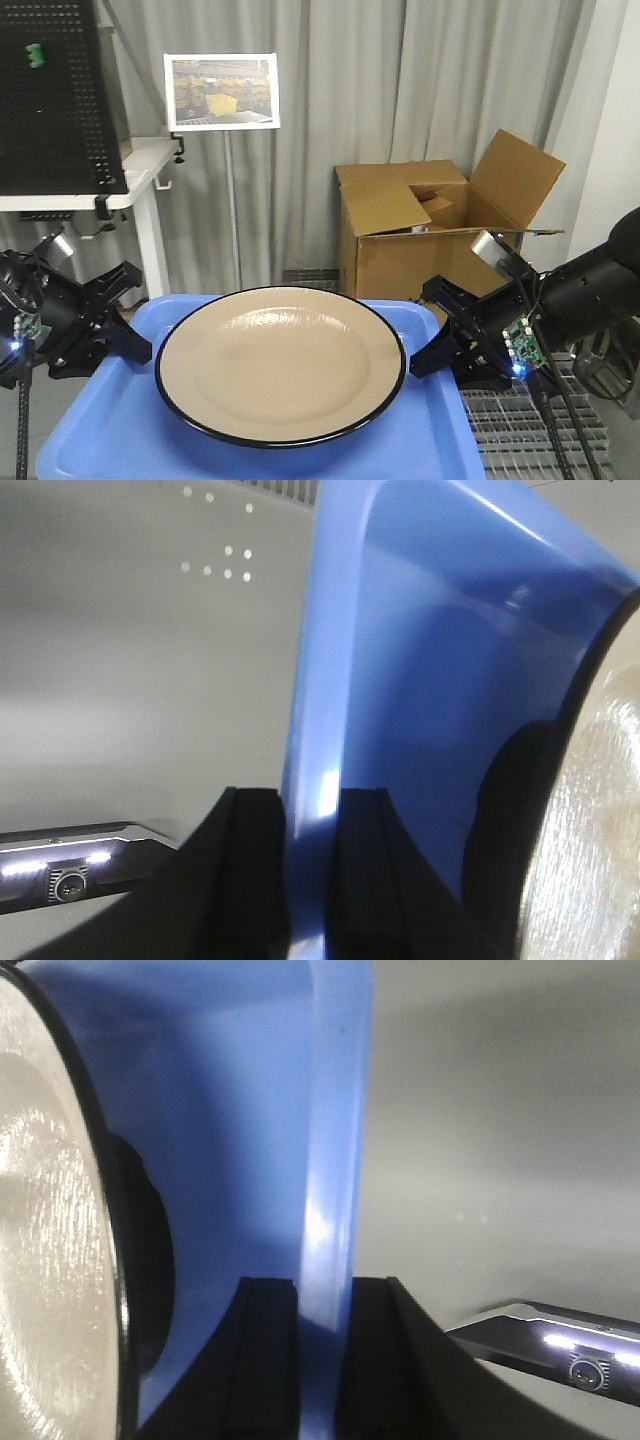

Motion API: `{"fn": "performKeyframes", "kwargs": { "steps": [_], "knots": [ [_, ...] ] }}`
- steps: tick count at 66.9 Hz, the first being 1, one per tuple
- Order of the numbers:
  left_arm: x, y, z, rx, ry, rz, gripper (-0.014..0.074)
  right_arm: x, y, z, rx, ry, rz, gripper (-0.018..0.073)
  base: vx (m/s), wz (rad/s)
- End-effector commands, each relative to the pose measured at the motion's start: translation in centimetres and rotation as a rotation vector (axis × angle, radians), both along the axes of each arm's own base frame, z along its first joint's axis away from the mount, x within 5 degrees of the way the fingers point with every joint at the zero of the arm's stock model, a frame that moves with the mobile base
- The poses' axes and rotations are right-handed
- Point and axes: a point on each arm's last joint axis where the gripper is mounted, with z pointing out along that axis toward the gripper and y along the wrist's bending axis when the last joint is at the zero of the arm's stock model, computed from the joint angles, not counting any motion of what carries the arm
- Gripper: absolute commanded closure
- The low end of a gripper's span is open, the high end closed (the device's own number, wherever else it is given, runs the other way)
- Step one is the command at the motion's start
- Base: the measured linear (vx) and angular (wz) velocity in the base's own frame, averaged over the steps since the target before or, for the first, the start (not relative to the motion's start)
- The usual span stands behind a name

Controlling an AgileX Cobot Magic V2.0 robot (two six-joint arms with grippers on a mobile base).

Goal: Place disk in tray to left cabinet
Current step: 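Hold the tray level with both grippers while the base drives to the cabinet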

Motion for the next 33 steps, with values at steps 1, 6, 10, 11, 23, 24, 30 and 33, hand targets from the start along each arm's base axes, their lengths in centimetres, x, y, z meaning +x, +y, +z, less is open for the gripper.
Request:
{"fn": "performKeyframes", "kwargs": {
  "steps": [1, 6, 10, 11, 23, 24, 30, 33],
  "knots": [
    [-1.78, -3.09, 4.43, -0.285, -0.029, -0.051, 0.0596, -1.61, 2.69, 5.17, 0.303, -0.039, 0.029, 0.0564, 0.43, -0.14],
    [-1.76, -3.07, 4.42, -0.283, -0.031, -0.049, 0.0596, -1.58, 2.68, 5.17, 0.302, -0.041, 0.026, 0.0564, 0.42, -0.19],
    [-1.78, -3.09, 4.43, -0.285, -0.029, -0.051, 0.0596, -1.62, 2.69, 5.17, 0.303, -0.038, 0.03, 0.0564, 0.4, -0.25],
    [-1.78, -3.09, 4.43, -0.285, -0.029, -0.051, 0.0596, -1.62, 2.69, 5.17, 0.303, -0.038, 0.03, 0.0564, 0.39, -0.29],
    [-1.78, -3.09, 4.43, -0.285, -0.029, -0.051, 0.0596, -1.61, 2.69, 5.17, 0.303, -0.039, 0.029, 0.0564, 0.37, -0.4],
    [-1.78, -3.09, 4.43, -0.285, -0.029, -0.051, 0.0596, -1.61, 2.69, 5.17, 0.303, -0.039, 0.029, 0.0564, 0.35, -0.49],
    [-1.78, -3.09, 4.43, -0.285, -0.029, -0.051, 0.0596, -1.61, 2.69, 5.17, 0.303, -0.039, 0.029, 0.0564, 0.33, -0.54],
    [-1.77, -3.09, 4.43, -0.285, -0.03, -0.05, 0.0596, -1.61, 2.69, 5.17, 0.303, -0.039, 0.029, 0.0564, 0.32, -0.6]
  ]
}}
